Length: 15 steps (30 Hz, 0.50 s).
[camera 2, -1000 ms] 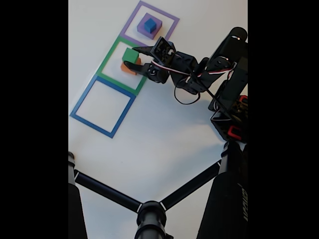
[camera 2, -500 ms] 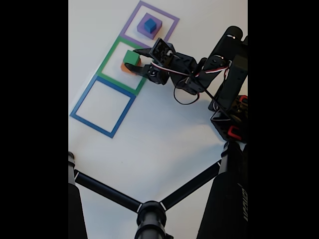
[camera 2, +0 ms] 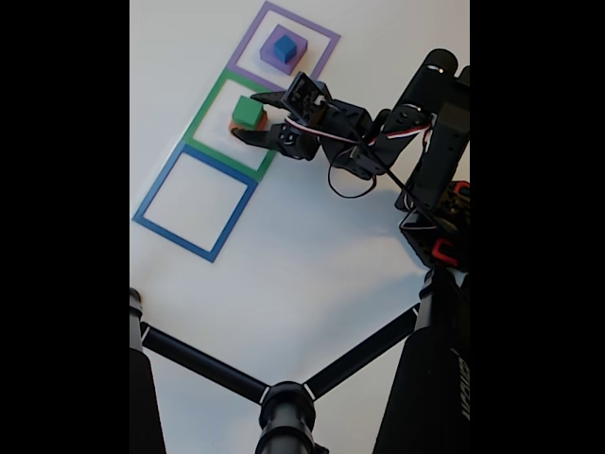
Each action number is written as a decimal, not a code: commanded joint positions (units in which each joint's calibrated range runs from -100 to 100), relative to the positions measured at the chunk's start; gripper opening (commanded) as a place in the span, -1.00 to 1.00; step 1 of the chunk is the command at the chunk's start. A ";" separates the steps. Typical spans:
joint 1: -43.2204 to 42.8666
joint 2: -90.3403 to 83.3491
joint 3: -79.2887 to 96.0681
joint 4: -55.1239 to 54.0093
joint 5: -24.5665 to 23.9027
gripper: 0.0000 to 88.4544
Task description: Tower of hanoi
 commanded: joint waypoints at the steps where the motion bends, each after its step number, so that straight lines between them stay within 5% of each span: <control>1: 0.33 -2.30 -0.77 -1.10 0.00 -0.43; 9: 2.25 -27.00 0.60 23.92 0.00 -0.46; 15: 7.43 -51.71 -3.04 57.12 0.00 -0.93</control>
